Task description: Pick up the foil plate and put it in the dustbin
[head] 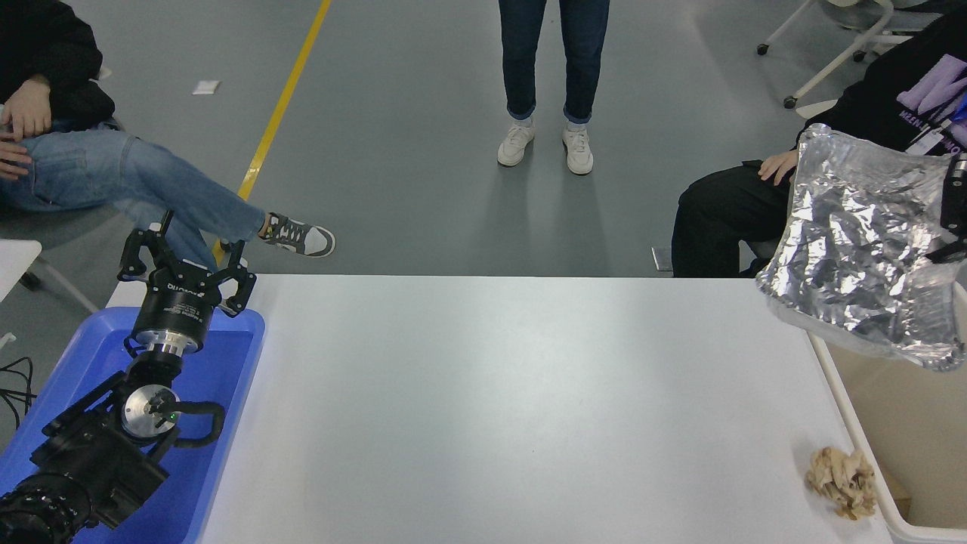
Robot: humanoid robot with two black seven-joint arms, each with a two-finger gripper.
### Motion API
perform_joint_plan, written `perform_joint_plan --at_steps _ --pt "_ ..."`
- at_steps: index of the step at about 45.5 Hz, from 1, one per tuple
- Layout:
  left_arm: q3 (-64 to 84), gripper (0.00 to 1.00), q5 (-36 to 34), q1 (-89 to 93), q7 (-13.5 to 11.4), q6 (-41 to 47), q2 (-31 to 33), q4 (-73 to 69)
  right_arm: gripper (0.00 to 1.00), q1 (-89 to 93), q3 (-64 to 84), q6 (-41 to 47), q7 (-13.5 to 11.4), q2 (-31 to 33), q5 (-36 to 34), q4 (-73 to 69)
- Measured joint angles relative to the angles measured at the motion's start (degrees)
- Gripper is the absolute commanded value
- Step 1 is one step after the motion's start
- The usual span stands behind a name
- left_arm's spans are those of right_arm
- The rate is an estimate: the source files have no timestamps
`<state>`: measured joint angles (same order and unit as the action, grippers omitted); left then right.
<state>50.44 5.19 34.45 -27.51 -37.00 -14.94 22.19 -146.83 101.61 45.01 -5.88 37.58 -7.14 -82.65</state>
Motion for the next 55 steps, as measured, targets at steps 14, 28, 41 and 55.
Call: perform_joint_plan --at_steps 14,28,41,55 --pt "0.0 0.98 0.0 0.0 0.0 0.0 0.0 0.0 0.0 12.6 0.6 -13.1 0.0 11.1 2.8 4.6" --pt "0.0 0.98 0.0 0.0 -0.1 0.0 0.0 0.0 0.0 39.4 -14.9 -29.7 0.0 17.2 3.5 18.2" --pt "0.1 0.98 0.0 0.0 -0.1 0.0 0.0 0.0 0.0 71.3 -41.0 -34.1 0.0 15.3 3.9 39.6" --pt "0.1 0.98 0.0 0.0 -0.1 0.0 0.0 0.0 0.0 90.8 -54.6 -35.7 0.1 7.1 4.0 57.4"
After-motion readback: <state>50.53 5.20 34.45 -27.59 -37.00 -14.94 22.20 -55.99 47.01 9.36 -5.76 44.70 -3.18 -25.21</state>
